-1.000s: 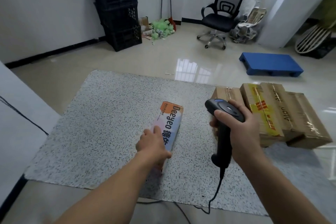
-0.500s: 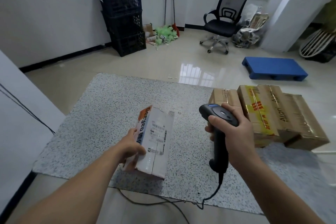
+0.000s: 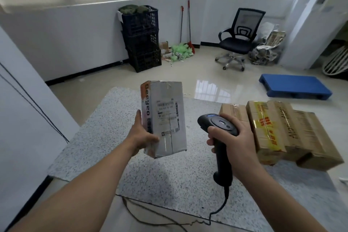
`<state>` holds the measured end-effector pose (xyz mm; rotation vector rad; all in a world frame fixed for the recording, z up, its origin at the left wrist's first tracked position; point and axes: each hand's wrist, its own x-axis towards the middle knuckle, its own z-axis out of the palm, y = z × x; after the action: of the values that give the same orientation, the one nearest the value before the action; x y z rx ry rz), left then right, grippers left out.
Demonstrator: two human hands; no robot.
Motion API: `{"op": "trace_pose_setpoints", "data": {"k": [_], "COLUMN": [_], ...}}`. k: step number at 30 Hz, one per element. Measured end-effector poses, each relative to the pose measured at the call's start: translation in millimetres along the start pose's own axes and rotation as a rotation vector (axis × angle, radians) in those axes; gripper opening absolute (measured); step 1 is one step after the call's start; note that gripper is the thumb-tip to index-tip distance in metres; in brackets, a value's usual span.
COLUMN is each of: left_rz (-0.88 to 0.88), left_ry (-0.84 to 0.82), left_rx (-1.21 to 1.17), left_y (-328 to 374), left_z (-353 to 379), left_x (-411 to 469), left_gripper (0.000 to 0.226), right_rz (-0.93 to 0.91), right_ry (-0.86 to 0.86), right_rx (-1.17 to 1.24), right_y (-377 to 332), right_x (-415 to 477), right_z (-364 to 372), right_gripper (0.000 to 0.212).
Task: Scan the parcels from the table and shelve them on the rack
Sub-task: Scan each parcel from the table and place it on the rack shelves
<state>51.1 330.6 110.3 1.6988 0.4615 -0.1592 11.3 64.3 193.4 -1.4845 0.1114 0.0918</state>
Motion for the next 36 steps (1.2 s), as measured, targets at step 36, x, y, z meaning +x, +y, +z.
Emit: {"op": "trace_pose_setpoints", "data": {"k": [36], "left_rz": [0.204], "left_ry": [0.039], "left_rx": [-0.051], "left_y": [71], "left_z": [-4], "left_x": [-39], "left_gripper": [0.125], "right_rz": [-0.173], "right_ry": [-0.121], "right_rx": [-0.032], "right_y": [-56], "right_x": [-30], "right_z": [-12], "right_gripper": [0.06]}}
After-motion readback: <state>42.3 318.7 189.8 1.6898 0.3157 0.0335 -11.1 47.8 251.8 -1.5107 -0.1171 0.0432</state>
